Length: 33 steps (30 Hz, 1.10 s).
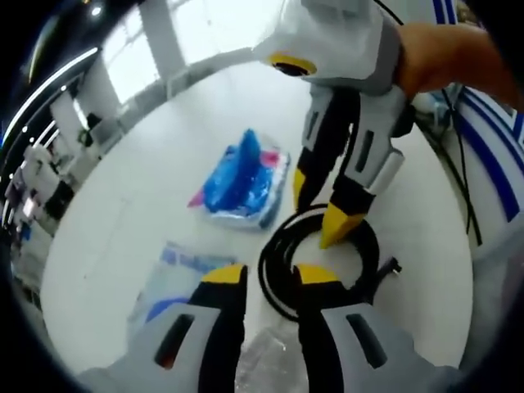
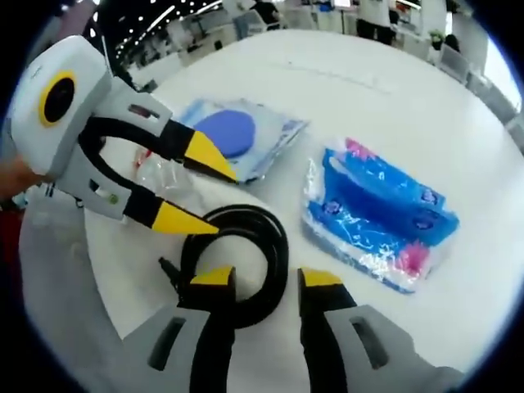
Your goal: Arrange the tabletop items into an orderly group along one side of the table until the central work area is clear of visible clutter.
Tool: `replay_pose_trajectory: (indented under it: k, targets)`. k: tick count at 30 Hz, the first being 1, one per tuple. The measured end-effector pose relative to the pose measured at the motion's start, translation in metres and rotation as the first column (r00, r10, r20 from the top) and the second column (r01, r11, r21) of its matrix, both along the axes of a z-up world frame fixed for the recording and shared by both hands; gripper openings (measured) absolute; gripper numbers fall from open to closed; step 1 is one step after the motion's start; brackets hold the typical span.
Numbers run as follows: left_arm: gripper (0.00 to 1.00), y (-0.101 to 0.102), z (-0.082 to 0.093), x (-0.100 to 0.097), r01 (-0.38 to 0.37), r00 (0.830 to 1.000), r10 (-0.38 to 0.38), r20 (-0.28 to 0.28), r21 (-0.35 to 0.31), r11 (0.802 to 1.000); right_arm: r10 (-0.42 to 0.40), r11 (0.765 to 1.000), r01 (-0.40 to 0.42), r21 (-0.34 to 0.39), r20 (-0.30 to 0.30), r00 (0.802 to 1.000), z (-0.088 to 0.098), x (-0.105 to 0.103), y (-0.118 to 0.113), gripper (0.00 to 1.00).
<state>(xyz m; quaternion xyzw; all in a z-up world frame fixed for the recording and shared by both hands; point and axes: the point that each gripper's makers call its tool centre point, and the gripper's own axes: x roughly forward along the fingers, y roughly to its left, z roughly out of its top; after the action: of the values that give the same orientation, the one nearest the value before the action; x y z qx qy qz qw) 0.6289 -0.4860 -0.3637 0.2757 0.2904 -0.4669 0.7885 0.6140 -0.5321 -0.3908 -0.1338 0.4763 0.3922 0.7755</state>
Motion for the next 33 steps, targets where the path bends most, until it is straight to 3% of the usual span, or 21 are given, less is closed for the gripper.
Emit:
replay_pose_trajectory:
  k: [10, 17, 24, 33]
  targets:
    - [0.40, 0.000, 0.013, -0.002, 0.015, 0.999, -0.018, -0.041, -0.076, 0.997, 0.067, 0.997, -0.068, 0.030, 0.054, 0.996, 0.016, -0.004, 0.006, 0.55]
    - [0.55, -0.003, 0.021, -0.015, 0.076, 0.991, -0.090, -0.094, -0.140, 0.987, 0.126, 0.991, -0.129, 0.028, 0.092, 0.988, 0.027, -0.009, 0.011, 0.70]
    - [0.68, -0.005, 0.036, -0.026, 0.097, 0.980, -0.134, -0.150, -0.236, 0.967, 0.212, 0.975, -0.219, 0.044, 0.124, 0.969, 0.038, -0.023, 0.016, 0.82]
    - [0.86, 0.000, 0.053, -0.044, 0.090, 0.959, -0.176, -0.222, -0.351, 0.932, 0.280, 0.942, -0.304, 0.145, 0.162, 0.946, 0.060, -0.043, 0.033, 0.97]
